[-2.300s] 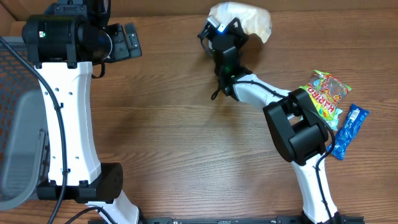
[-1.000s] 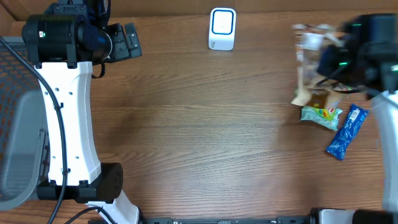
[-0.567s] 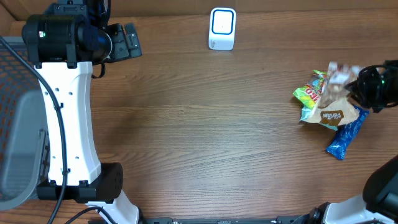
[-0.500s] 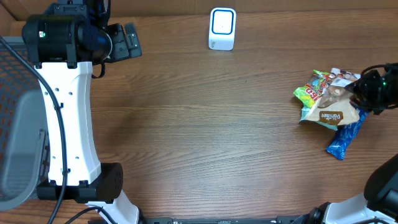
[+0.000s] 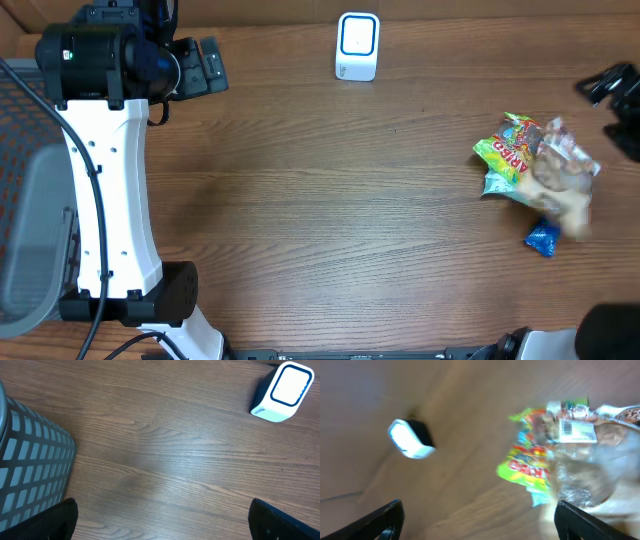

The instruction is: Scan the item barcode

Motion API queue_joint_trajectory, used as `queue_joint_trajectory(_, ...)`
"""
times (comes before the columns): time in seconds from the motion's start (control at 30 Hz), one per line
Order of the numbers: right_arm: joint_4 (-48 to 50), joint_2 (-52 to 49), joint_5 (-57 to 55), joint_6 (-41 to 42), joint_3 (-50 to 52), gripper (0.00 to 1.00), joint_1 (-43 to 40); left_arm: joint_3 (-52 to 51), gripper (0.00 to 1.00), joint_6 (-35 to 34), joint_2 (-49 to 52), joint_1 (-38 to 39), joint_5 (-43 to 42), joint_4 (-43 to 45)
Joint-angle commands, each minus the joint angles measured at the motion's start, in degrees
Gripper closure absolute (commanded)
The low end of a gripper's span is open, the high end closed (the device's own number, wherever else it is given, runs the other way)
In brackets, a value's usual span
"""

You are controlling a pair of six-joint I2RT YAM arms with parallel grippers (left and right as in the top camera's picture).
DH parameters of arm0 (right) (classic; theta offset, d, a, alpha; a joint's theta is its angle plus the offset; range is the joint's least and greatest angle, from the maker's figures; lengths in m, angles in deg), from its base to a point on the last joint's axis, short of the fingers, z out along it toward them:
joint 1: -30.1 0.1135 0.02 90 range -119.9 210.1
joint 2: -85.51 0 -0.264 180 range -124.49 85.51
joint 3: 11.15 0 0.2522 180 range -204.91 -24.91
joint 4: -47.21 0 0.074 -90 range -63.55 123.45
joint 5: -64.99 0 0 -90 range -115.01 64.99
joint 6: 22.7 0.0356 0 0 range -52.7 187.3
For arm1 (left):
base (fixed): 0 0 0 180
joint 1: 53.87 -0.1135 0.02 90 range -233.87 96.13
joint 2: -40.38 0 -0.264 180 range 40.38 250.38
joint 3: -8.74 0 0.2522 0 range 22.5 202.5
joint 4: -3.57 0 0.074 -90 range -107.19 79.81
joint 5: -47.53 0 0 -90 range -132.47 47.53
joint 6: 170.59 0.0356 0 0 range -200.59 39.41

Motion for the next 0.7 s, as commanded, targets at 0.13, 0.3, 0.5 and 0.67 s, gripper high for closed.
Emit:
queue_joint_trajectory(0.13,-4.98,8.98,1.16,-2.49,-10.60,0.02,1.75,0.42,0.00,-0.76,0.31,0.76,0.28,0.11)
queue_joint_trajectory(0.3,-9.55,15.82,2.82,-9.68,-10.69,0.02,9.42,0.42,0.00,-0.76,0.31,0.76,0.28,0.11)
queue_joint_trajectory(0.5,-16.90,20.59,-1.20,-12.66,-10.69,0.00,21.90,0.42,0.00,-0.76,0.31,0.76,0.28,0.11)
queue_joint_trajectory(0.67,-22.77,21.24,-2.01,-12.63,-10.69,0.00,25.18,0.42,0.00,-0.76,0.31,0.76,0.28,0.11)
